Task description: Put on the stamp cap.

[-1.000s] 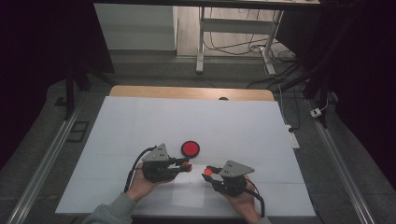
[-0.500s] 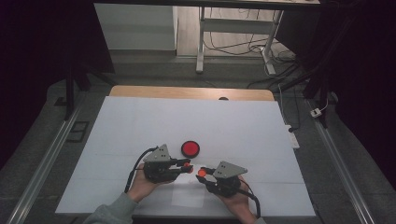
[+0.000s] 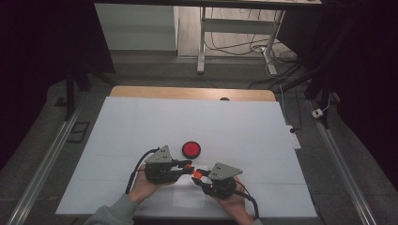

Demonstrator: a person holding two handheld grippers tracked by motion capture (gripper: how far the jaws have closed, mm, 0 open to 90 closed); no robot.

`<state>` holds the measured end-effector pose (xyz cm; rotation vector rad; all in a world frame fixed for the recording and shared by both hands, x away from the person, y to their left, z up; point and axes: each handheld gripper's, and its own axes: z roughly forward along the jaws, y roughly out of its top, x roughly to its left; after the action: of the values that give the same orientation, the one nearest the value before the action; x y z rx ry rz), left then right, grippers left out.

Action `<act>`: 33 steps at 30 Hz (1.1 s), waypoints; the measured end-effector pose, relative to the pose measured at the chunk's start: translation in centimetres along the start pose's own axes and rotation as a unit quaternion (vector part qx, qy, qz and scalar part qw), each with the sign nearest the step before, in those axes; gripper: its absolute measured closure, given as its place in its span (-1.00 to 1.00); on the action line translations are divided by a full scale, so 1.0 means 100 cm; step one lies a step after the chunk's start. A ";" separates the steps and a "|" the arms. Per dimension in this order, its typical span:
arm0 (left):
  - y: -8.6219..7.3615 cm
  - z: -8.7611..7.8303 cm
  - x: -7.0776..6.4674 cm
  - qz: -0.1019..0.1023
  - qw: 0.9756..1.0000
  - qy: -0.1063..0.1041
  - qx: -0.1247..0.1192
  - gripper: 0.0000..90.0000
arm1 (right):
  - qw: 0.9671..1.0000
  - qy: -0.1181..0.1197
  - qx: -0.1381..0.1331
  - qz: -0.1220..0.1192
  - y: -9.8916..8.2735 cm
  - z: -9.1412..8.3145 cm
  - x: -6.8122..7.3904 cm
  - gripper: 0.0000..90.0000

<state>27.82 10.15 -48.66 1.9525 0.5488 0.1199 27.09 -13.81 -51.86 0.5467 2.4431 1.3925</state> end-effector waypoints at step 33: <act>-0.002 0.008 -0.003 0.003 1.000 -0.006 0.013 0.60 | 1.000 0.011 -0.002 -0.001 0.004 0.008 0.004 0.42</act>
<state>27.77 9.43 -49.19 1.9785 0.5393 0.1051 27.13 -12.79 -51.96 0.5310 2.4567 1.4095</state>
